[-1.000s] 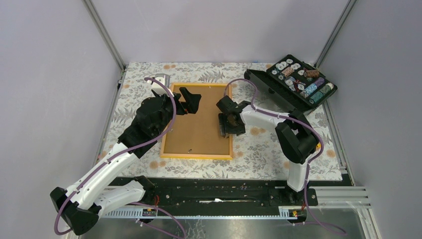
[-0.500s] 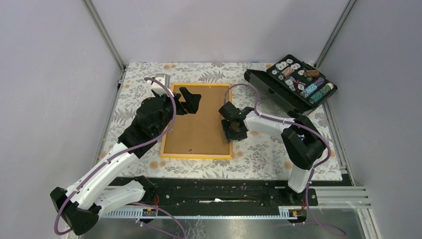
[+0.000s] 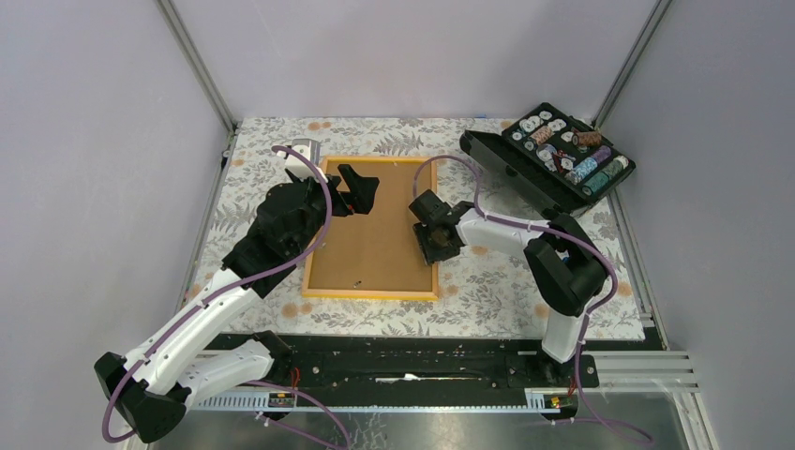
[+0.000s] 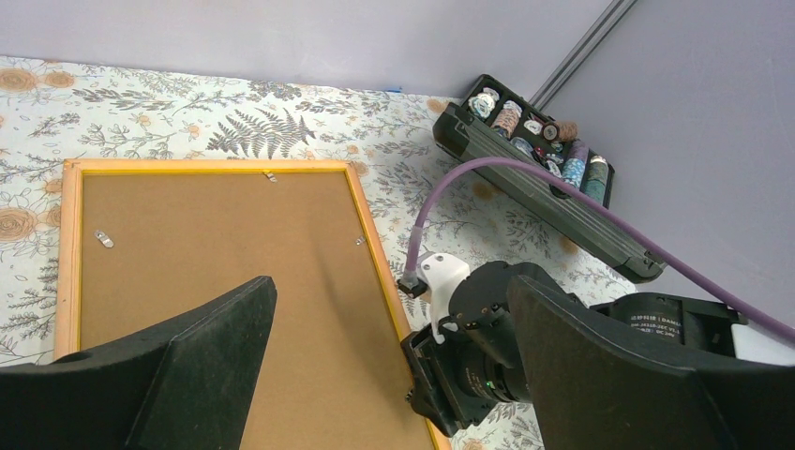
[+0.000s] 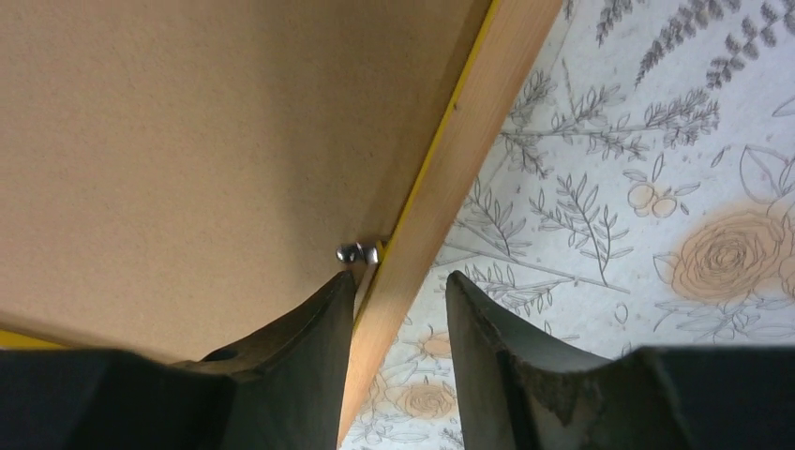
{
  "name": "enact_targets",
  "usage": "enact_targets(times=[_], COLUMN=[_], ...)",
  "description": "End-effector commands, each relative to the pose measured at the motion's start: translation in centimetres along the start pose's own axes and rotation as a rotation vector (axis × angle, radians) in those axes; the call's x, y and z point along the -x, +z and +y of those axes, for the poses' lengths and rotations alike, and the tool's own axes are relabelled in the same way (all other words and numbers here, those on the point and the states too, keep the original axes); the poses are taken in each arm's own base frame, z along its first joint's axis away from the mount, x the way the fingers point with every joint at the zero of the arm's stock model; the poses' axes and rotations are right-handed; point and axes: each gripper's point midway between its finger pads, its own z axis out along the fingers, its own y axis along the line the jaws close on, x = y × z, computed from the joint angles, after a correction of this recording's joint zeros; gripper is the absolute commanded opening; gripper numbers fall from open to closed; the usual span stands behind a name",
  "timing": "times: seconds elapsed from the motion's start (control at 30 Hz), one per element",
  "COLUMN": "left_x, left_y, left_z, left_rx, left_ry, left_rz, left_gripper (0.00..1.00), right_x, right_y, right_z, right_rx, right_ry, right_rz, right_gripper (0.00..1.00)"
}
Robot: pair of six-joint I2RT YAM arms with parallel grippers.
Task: Put the photo into the frame
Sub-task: Adjust the photo frame at the center of the board.
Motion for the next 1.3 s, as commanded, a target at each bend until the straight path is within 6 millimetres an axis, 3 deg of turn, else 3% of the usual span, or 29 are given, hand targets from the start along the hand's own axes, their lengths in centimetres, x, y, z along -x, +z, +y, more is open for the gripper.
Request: enact_targets(times=[0.0,0.07,0.17,0.2,0.23,0.33,0.43,0.57,0.67,0.77,0.8,0.9,1.0,1.17,1.27], left_x=[2.1,2.1,2.0,2.0,2.0,1.9,2.0,2.1,2.2,2.4,2.4,2.4,2.7,2.9,2.9], left_y=[-0.4,-0.4,-0.4,-0.3,-0.3,-0.3,-0.3,-0.4,-0.5,-0.6,-0.6,-0.6,-0.6,-0.5,-0.4], left_z=[-0.6,-0.5,-0.6,-0.6,-0.6,-0.6,-0.6,-0.4,-0.3,-0.2,-0.2,0.0,0.2,1.0,1.2], left_rx=[-0.019,-0.016,-0.019,-0.02,-0.02,-0.019,-0.018,-0.01,-0.003,0.0,0.0,0.007,0.014,0.033,0.039], left_ry=[-0.013,-0.013,-0.013,-0.014,-0.015,-0.015,-0.017,-0.016,-0.016,-0.017,-0.016,-0.015,-0.017,-0.037,-0.039], left_rz=[-0.06,-0.061,-0.058,-0.057,-0.057,-0.055,-0.057,-0.061,-0.068,-0.075,-0.077,-0.078,-0.082,-0.089,-0.091], left_gripper=[0.98,0.98,0.99,0.98,0.98,0.98,0.98,0.98,0.98,0.99,0.98,0.98,0.98,0.99,0.99], right_x=[0.3,0.1,0.0,0.0,-0.1,0.5,2.4,6.2,8.6,11.4,12.4,14.3,14.5,12.5,9.7], right_y=[0.6,0.7,1.2,1.5,1.8,2.6,3.0,4.0,4.5,3.7,2.9,0.0,-3.0,-7.0,-8.5], right_z=[0.5,0.6,-0.3,-0.7,-1.1,-1.6,-2.9,-3.4,-2.8,-3.0,-3.4,-4.7,-5.6,-6.9,-6.3], right_rx=[0.0,0.002,-0.049,-0.067,-0.085,-0.1,-0.168,-0.199,-0.162,-0.213,-0.255,-0.358,-0.389,-0.401,-0.32], right_ry=[-0.022,-0.014,-0.026,-0.051,-0.08,-0.205,-0.294,-0.414,-0.524,-0.544,-0.525,-0.423,-0.31,-0.039,0.117], right_rz=[0.012,0.014,0.017,0.017,0.025,0.024,0.003,-0.059,-0.138,-0.21,-0.232,-0.302,-0.377,-0.447,-0.39], right_gripper=[0.47,0.38,0.16,0.03,0.0,0.0,0.0,0.0,0.0,0.0,0.02,0.27,0.47,0.59,0.71])
